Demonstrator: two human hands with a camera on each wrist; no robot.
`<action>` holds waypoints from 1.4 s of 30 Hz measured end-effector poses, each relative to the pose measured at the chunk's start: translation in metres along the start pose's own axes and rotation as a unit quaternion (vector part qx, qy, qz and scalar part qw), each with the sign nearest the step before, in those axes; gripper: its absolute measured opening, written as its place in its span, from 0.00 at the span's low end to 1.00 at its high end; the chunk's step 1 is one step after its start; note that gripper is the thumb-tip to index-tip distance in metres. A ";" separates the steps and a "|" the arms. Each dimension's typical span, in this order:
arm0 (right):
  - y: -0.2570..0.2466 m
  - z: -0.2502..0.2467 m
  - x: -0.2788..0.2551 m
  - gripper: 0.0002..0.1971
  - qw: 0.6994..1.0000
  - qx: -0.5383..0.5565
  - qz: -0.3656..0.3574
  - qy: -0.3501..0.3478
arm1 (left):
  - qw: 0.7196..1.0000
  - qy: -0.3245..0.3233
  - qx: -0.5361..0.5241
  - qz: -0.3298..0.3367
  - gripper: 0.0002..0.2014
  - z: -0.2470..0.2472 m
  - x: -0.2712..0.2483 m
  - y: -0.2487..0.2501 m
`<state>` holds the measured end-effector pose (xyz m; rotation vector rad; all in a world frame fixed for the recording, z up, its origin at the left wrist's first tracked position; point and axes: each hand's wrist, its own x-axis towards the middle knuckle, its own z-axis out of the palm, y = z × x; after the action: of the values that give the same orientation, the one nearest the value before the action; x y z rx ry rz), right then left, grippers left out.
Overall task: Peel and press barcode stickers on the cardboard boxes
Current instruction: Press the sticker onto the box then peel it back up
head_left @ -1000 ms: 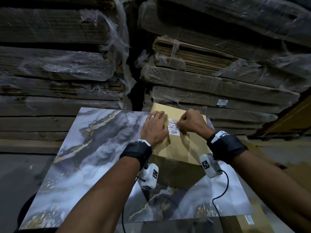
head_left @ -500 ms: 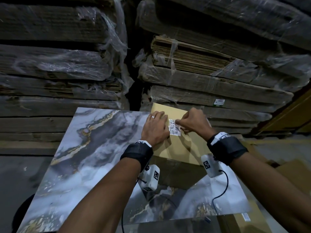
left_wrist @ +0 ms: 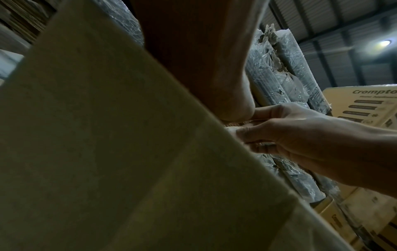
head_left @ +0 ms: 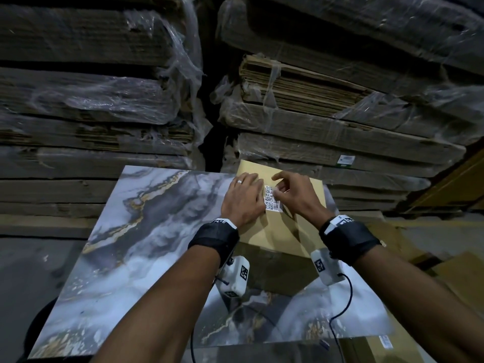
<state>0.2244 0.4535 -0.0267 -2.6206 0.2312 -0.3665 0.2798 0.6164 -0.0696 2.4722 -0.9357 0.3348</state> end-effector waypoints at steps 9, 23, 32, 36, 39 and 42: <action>0.008 -0.010 -0.011 0.14 0.998 0.055 -0.021 0.007 | 1.000 -0.001 -0.002 -0.007 0.20 0.001 0.000 0.001; 0.014 -0.023 -0.020 0.14 0.984 0.171 0.030 -0.026 | 1.000 -0.014 -0.008 -0.009 0.24 0.006 0.002 -0.003; 0.010 -0.018 -0.026 0.28 0.996 0.046 -0.053 0.050 | 1.000 -0.003 -0.008 -0.010 0.21 0.008 0.002 -0.004; 0.018 -0.028 -0.021 0.35 0.997 0.075 0.017 -0.025 | 1.000 -0.010 -0.015 -0.011 0.23 0.008 0.002 -0.004; 0.019 -0.026 -0.025 0.37 0.996 0.064 0.004 -0.058 | 1.000 -0.016 -0.015 -0.011 0.24 0.007 0.002 -0.004; 0.016 -0.020 -0.027 0.35 0.997 0.067 -0.008 -0.042 | 1.000 -0.013 -0.011 -0.009 0.24 0.006 0.002 -0.004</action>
<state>0.1912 0.4368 -0.0228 -2.5004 0.1526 -0.2658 0.2844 0.6144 -0.0756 2.4692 -0.9213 0.2843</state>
